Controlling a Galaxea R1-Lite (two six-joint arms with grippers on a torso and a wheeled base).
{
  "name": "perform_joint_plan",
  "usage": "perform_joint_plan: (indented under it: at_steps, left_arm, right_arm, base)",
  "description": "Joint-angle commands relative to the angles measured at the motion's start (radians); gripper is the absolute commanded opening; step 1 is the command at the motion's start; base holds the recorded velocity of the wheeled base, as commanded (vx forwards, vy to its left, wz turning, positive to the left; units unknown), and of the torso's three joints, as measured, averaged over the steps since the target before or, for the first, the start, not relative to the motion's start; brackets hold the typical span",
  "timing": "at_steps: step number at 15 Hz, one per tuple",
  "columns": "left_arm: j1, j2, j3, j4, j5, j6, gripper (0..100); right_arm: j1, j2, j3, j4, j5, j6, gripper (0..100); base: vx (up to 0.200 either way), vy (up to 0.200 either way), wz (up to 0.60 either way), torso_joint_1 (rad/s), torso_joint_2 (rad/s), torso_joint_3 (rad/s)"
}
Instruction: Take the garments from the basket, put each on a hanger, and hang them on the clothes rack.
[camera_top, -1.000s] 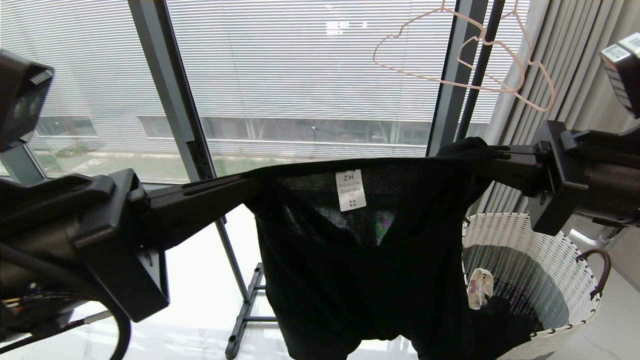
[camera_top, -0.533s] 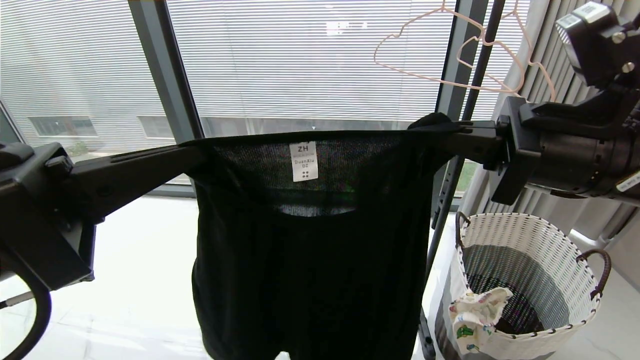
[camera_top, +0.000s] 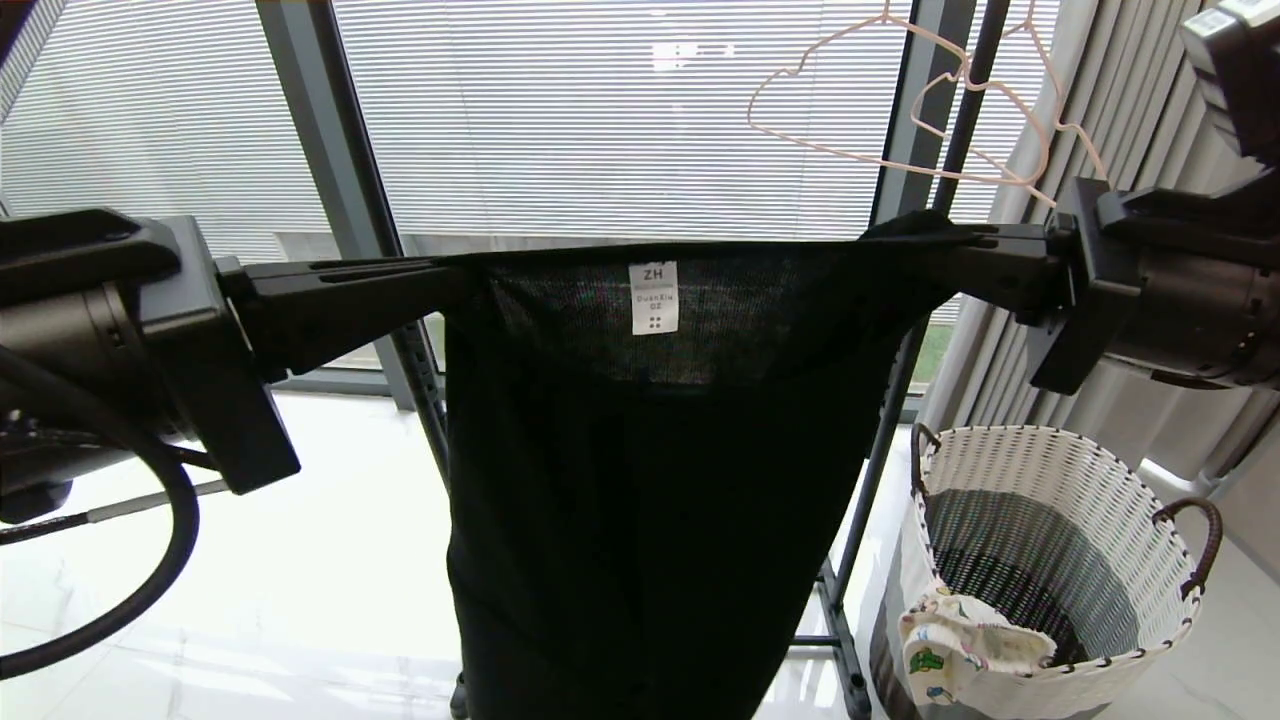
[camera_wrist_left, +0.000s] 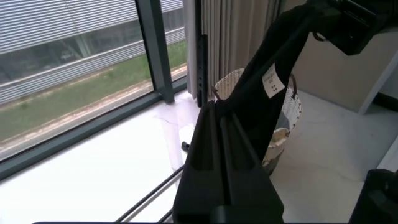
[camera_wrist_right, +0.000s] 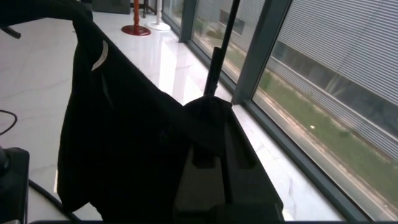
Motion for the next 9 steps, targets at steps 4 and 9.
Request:
perform_joint_plan:
  at_steps: [4,9]
  left_arm:
    - [-0.022,0.042,-0.029,0.0,0.0,0.001,0]
    - [-0.031,0.057,-0.048,0.0,0.0,0.015,0]
  right_arm:
    - [-0.014,-0.048,0.004,0.0,0.001,-0.001,0]
    - [-0.022,-0.062,0.002,0.0,0.001,-0.001,0]
  base:
    - [0.0,0.0,0.0,0.0,0.0,0.0]
    - [0.0,0.0,0.0,0.0,0.0,0.0]
